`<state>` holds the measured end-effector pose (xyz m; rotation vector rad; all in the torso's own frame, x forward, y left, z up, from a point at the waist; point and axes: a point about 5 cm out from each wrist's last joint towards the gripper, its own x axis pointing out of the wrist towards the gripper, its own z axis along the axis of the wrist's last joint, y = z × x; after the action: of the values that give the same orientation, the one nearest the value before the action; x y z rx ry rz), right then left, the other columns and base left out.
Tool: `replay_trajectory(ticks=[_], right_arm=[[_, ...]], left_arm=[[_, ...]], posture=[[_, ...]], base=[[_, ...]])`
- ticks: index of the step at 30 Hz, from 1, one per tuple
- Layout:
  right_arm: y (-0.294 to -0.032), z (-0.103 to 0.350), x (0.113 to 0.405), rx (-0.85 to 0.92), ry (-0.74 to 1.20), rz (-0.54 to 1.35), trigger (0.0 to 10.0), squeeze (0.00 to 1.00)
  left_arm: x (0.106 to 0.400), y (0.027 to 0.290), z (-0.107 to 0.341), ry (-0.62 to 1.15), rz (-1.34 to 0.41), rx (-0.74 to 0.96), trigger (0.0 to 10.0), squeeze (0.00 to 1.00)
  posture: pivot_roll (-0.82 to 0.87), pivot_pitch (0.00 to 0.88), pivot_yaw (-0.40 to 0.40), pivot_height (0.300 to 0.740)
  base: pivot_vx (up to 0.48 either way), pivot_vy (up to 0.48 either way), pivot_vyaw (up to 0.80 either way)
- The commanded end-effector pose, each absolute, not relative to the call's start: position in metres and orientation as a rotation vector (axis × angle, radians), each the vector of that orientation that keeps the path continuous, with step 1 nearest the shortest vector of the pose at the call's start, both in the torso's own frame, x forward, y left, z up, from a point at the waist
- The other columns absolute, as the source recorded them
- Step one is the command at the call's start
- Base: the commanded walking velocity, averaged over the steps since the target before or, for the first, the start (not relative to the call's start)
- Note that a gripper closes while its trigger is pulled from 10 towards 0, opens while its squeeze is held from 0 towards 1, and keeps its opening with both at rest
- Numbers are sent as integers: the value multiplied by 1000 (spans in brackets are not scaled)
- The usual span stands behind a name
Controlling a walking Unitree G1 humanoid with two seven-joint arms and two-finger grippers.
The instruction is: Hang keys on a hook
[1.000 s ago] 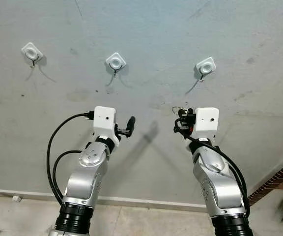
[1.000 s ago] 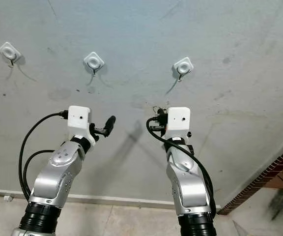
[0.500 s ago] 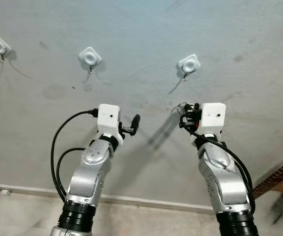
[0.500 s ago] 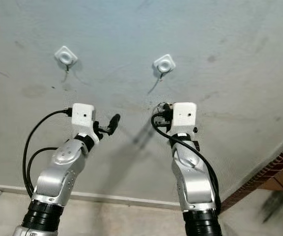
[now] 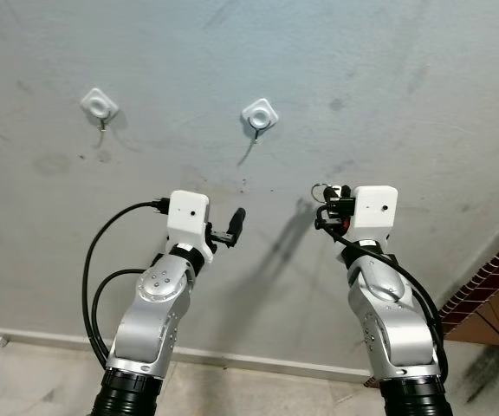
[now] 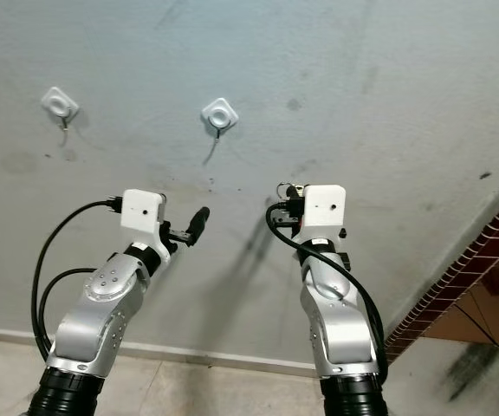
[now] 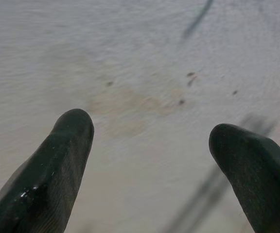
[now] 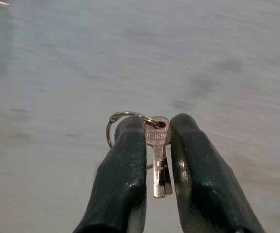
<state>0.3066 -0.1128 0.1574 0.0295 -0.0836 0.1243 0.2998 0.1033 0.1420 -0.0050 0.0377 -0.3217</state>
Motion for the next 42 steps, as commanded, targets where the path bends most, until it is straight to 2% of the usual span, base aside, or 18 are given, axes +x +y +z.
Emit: replay_trajectory(ticks=[1,10,21,33,42], right_arm=[[-109,167,306,44,-126,153,10000,0],[-92,178,301,87,-169,284,10000,0],[-79,207,309,149,-268,388,10000,0],[-81,218,320,163,-300,392,10000,0],[-78,214,323,156,-287,392,10000,0]], left_arm=[[294,101,144,13,-352,37,10000,0],[283,112,137,44,-388,65,10000,0],[281,108,142,17,-431,87,10000,0],[284,95,162,-31,-567,70,10000,0],[288,91,178,-73,-582,62,10000,0]], posture=[[176,0,-43,740],[177,0,-30,740],[191,0,-25,740],[201,0,-29,740],[202,0,-29,740]], base=[[0,0,0],[0,0,0],[0,0,0],[0,0,0],[0,0,0]])
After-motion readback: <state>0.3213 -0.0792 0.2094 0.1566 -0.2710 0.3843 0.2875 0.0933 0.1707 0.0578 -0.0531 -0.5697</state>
